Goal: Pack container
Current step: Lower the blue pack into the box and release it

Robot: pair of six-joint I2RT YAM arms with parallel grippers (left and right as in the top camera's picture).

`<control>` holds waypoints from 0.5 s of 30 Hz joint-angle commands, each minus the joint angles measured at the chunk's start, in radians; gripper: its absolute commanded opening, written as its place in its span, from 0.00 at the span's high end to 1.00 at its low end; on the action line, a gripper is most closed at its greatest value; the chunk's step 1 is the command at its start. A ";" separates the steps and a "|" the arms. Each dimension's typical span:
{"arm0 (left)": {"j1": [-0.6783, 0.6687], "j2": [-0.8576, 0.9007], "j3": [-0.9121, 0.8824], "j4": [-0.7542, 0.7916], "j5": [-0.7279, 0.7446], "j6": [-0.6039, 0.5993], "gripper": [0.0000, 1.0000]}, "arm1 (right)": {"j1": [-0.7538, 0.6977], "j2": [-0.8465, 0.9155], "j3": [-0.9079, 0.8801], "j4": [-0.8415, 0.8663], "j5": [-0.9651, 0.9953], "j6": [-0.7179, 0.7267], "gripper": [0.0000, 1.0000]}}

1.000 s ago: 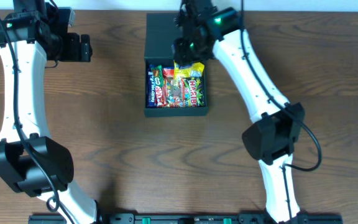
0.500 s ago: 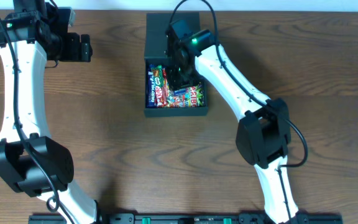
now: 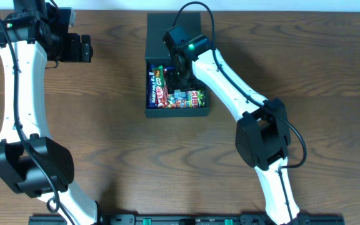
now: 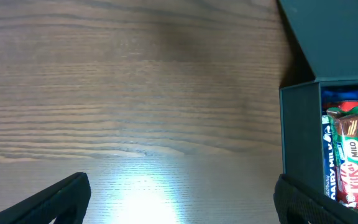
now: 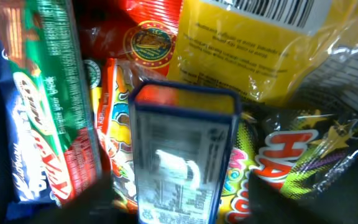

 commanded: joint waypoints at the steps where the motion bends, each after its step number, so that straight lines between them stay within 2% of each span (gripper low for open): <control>1: 0.000 0.014 -0.001 -0.003 0.003 -0.001 0.05 | 0.011 -0.029 -0.004 0.004 0.014 0.013 0.19; 10: -0.033 0.045 -0.003 0.002 0.035 -0.001 0.05 | -0.034 -0.143 0.061 0.061 0.011 -0.042 0.20; 11: -0.040 0.052 -0.003 0.004 0.045 -0.001 0.05 | -0.046 -0.159 0.061 0.081 0.011 -0.055 0.22; 14: -0.068 0.091 -0.003 0.017 0.115 -0.002 0.00 | -0.097 -0.188 0.061 0.128 0.011 -0.069 0.36; 15: -0.079 0.108 -0.003 0.028 0.145 -0.003 0.07 | -0.119 -0.188 0.061 0.136 0.011 -0.069 0.41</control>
